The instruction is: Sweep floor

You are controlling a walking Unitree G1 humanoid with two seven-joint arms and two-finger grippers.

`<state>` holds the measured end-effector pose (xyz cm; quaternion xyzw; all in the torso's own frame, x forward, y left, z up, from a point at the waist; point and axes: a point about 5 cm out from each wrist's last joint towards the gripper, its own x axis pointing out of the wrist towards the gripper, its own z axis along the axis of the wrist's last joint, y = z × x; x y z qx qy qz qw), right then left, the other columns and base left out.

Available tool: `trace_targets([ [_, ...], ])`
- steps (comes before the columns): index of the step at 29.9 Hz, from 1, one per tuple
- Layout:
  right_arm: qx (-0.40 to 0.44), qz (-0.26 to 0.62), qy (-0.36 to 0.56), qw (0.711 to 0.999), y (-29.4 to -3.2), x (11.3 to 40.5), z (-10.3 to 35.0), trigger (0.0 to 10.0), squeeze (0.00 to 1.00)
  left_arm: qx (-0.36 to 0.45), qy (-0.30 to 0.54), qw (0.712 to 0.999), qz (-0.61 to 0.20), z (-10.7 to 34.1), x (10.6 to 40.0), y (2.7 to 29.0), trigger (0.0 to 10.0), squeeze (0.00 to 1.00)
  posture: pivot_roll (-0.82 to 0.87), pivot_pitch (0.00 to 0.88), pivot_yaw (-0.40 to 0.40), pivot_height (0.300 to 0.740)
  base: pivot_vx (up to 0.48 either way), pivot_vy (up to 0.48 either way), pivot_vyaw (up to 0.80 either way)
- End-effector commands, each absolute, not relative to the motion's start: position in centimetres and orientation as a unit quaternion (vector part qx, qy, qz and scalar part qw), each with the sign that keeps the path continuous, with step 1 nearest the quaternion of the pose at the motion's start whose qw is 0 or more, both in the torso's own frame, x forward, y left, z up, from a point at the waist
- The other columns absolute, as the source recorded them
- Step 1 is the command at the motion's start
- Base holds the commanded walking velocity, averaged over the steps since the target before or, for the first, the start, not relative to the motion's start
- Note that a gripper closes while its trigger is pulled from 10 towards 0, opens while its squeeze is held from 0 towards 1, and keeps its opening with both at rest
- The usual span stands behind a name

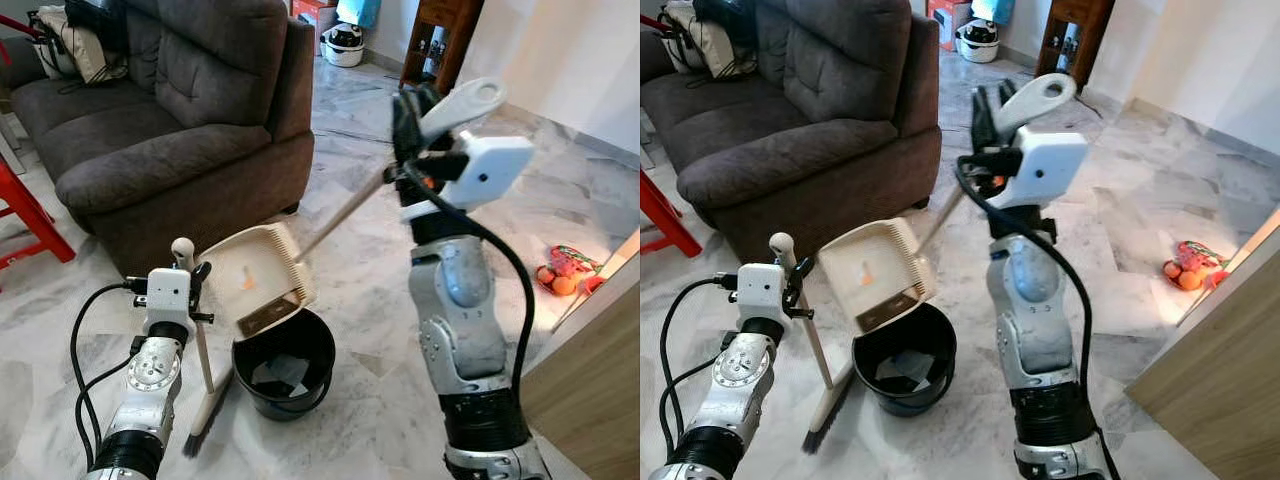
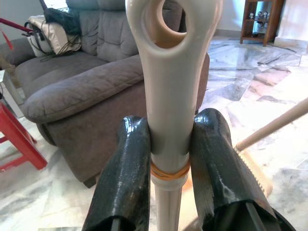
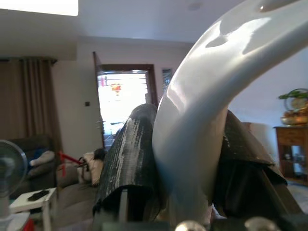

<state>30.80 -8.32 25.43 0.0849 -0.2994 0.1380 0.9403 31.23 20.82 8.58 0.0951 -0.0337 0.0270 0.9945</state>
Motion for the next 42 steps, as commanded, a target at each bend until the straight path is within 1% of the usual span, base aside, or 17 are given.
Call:
trace_targets([
  [1, 0.094, 0.145, -0.359, 0.917, -8.5, 29.7, 27.4, 10.0, 0.0, 0.104, -0.067, 0.992, 0.019, 9.7, 31.4, 20.5, 10.0, 0.0, 0.02, 0.0, -0.054, 0.74, 0.0, 0.0, 0.0],
  [10, 0.093, 0.17, -0.357, 0.914, -8.0, 29.4, 27.2, 10.0, 0.0, 0.107, -0.065, 0.992, 0.018, 9.6, 31.4, 20.5, 10.0, 0.0, 0.02, 0.0, -0.054, 0.74, 0.0, 0.0, 0.0],
  [17, 0.104, 0.24, -0.356, 0.897, -6.7, 28.6, 27.1, 10.0, 0.0, 0.111, -0.065, 0.992, 0.013, 9.7, 31.4, 20.4, 10.0, 0.0, 0.02, 0.0, -0.054, 0.74, 0.0, 0.0, 0.0],
  [21, 0.095, 0.266, -0.349, 0.894, -5.9, 28.3, 26.8, 10.0, 0.0, 0.114, -0.066, 0.991, 0.009, 9.7, 31.5, 20.3, 10.0, 0.0, 0.02, 0.0, -0.052, 0.74, 0.0, 0.0, 0.0],
  [26, 0.093, 0.269, -0.348, 0.893, -5.8, 28.3, 26.7, 10.0, 0.0, 0.115, -0.065, 0.991, 0.009, 9.6, 31.4, 20.4, 10.0, 0.0, 0.02, 0.0, -0.053, 0.74, 0.0, 0.0, 0.0],
  [30, 0.085, 0.256, -0.344, 0.9, -6.2, 28.5, 26.7, 10.0, 0.0, 0.116, -0.064, 0.991, 0.01, 9.6, 31.4, 20.5, 10.0, 0.0, 0.02, 0.0, -0.053, 0.74, 0.0, 0.0, 0.0],
  [33, 0.073, 0.22, -0.332, 0.914, -6.8, 29.2, 26.5, 10.0, 0.0, 0.116, -0.065, 0.991, 0.01, 9.6, 31.3, 20.4, 10.0, 0.0, 0.02, 0.0, -0.053, 0.74, 0.0, 0.0, 0.0],
  [36, 0.07, 0.161, -0.325, 0.929, -8.2, 30.1, 26.4, 10.0, 0.0, 0.115, -0.065, 0.991, 0.01, 9.6, 31.4, 20.4, 10.0, 0.0, 0.02, 0.0, -0.054, 0.74, 0.0, 0.0, 0.0],
  [38, 0.067, 0.134, -0.322, 0.935, -9.0, 30.4, 26.3, 10.0, 0.0, 0.115, -0.064, 0.991, 0.011, 9.6, 31.4, 20.4, 10.0, 0.0, 0.02, 0.0, -0.055, 0.74, 0.0, 0.0, 0.0],
  [42, 0.053, 0.111, -0.324, 0.938, -9.5, 30.6, 26.4, 10.0, 0.0, 0.115, -0.065, 0.991, 0.011, 9.5, 31.3, 20.4, 10.0, 0.0, 0.02, 0.0, -0.055, 0.74, 0.0, 0.0, 0.0],
])
